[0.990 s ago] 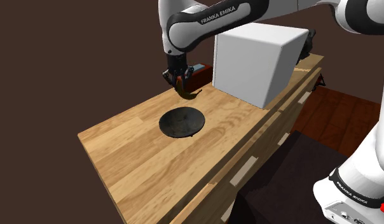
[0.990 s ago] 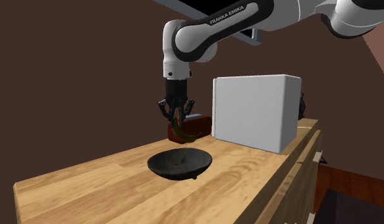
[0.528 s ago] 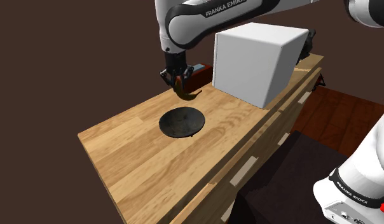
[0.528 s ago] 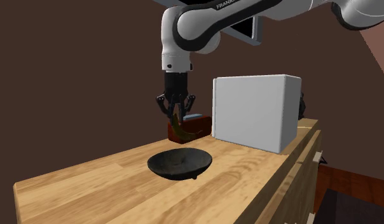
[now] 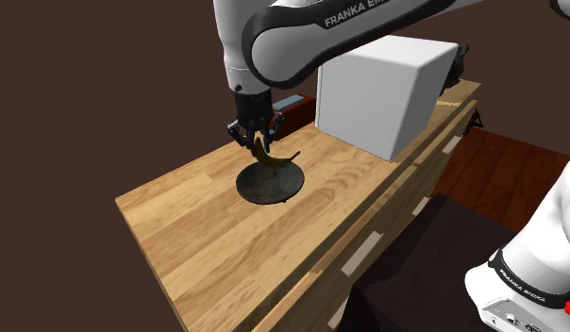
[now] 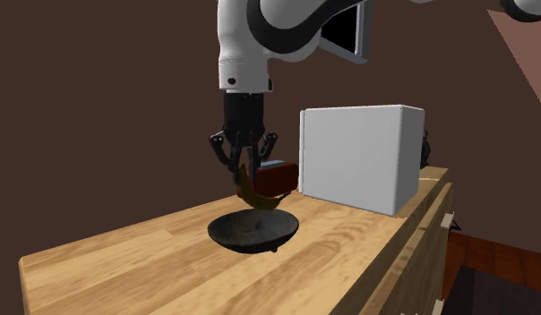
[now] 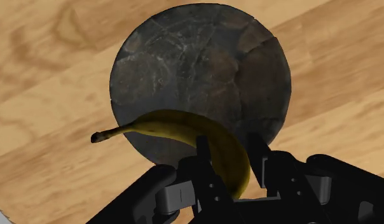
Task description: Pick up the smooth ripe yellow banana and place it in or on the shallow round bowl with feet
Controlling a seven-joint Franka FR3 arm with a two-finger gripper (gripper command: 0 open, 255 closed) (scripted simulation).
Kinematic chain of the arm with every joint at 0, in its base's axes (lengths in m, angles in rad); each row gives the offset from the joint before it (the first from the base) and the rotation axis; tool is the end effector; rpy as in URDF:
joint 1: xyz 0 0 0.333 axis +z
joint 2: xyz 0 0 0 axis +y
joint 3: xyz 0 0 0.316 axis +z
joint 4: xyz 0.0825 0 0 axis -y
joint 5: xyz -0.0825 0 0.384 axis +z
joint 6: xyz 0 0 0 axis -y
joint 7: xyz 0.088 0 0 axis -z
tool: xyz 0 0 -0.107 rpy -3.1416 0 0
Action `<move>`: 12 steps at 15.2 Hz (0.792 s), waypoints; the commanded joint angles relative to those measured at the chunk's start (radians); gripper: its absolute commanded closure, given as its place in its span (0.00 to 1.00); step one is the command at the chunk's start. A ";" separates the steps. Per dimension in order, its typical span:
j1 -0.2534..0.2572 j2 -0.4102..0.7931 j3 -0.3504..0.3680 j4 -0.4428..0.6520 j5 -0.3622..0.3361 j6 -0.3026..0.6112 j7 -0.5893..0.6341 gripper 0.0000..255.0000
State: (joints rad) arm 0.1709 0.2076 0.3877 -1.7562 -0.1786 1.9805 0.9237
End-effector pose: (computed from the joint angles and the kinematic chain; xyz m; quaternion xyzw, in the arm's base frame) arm 0.5397 0.3070 0.4578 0.9873 -0.1519 0.0419 0.0207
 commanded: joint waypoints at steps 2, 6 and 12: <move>0.035 -0.034 0.027 -0.040 0.006 0.001 0.063 1.00; 0.042 -0.029 0.030 -0.074 0.000 0.038 0.082 1.00; 0.044 -0.003 0.026 -0.124 -0.018 0.110 0.098 1.00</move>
State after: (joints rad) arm 0.2143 0.2017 0.4142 -1.8663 -0.1934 2.0740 1.0179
